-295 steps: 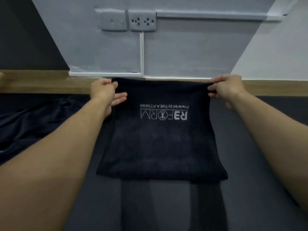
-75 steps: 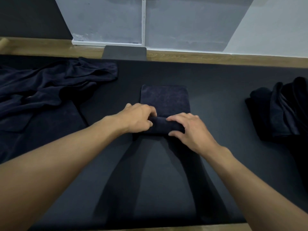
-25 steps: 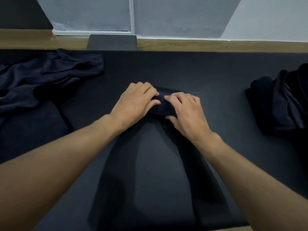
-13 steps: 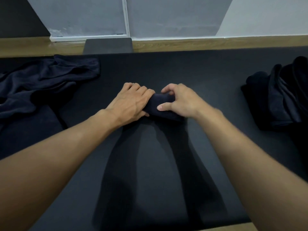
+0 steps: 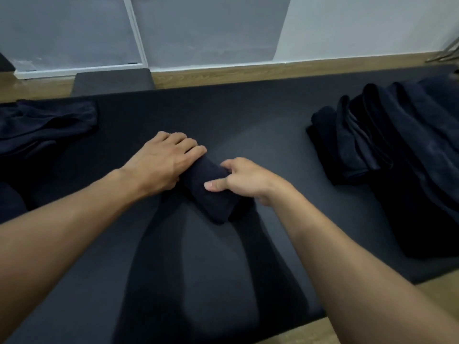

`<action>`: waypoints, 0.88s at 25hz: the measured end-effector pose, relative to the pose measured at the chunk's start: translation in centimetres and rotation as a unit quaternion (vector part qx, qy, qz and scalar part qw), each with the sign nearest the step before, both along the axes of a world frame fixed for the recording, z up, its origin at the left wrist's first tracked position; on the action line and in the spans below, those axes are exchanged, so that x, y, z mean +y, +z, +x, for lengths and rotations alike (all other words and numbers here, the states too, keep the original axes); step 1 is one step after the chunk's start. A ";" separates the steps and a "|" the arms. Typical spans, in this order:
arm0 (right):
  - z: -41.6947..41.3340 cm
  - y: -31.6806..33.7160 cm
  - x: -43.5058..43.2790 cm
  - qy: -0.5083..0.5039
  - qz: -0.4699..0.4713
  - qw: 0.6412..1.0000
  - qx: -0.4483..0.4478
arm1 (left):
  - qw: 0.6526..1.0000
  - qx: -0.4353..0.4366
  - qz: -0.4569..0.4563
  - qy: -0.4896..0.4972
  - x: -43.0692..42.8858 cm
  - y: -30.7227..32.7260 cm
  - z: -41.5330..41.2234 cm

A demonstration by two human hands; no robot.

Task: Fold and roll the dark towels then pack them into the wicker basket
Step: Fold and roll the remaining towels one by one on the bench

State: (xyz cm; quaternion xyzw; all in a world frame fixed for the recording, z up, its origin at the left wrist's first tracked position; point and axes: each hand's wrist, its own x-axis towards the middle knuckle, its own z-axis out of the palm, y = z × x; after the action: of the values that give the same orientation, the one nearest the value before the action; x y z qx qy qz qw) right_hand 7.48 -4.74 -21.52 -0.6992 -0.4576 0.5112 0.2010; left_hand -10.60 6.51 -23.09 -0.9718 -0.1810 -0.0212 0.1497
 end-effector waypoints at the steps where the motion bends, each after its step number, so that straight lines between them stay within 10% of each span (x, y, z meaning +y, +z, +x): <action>1: -0.1 -0.2 -1.0 -0.019 -0.001 1.000 0.006 | 1.000 0.018 -0.019 -0.005 -0.2 0.1 0.4; 6: 0.9 1.3 -5.7 0.006 0.103 0.933 -0.345 | 0.973 0.040 -0.223 0.047 -2.6 3.1 5.5; 12: 8.8 3.3 -13.7 -0.116 0.024 0.950 -0.290 | 0.874 -0.033 -0.479 0.072 -7.3 3.8 14.8; 14: 11.0 2.8 -16.6 -0.178 0.009 0.946 -0.271 | 0.806 -0.067 -0.581 0.096 -9.3 3.1 17.6; 17: 13.5 1.5 -20.4 -0.310 0.022 0.925 -0.220 | 0.578 -0.123 -0.787 0.175 -13.3 1.2 21.3; 22: 15.2 0.1 -23.9 -0.408 0.021 0.891 -0.196 | 0.470 -0.111 -0.834 0.267 -19.8 -0.3 24.1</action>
State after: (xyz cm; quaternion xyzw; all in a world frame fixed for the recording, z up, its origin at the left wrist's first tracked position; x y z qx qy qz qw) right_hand 22.64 -28.63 -21.44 -0.9062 -0.1726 0.2269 0.3122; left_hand 13.50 -13.31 -23.37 -0.5308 -0.3786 0.0731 -0.7547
